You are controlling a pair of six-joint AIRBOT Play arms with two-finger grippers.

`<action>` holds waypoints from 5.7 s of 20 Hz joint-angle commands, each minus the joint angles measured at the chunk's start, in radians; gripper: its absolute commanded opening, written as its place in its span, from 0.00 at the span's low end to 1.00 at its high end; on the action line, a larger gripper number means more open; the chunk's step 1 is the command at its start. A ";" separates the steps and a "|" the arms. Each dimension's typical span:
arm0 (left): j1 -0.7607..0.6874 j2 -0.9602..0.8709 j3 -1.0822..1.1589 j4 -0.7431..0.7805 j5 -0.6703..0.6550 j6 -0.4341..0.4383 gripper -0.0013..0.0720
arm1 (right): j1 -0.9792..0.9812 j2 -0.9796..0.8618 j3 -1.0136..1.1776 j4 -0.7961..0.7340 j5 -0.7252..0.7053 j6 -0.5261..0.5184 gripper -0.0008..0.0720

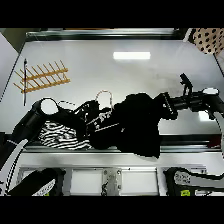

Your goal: Fold the clothes and pants, and hang the long-sleeved shirts on hangers.

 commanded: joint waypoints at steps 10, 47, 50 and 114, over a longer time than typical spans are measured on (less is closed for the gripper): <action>0.001 0.001 0.000 -0.001 0.018 0.000 0.04 | 0.074 -0.035 0.000 0.025 0.013 0.001 0.82; 0.001 0.001 0.000 0.001 0.015 0.000 0.04 | 0.107 -0.035 0.000 0.025 -0.013 0.005 0.04; 0.001 0.001 0.000 0.001 0.014 -0.001 0.04 | 0.107 -0.035 0.000 0.025 -0.013 0.005 0.04; -0.275 0.270 -0.085 0.324 0.490 -1.606 0.57 | 0.107 0.212 0.001 0.357 -0.152 0.062 0.03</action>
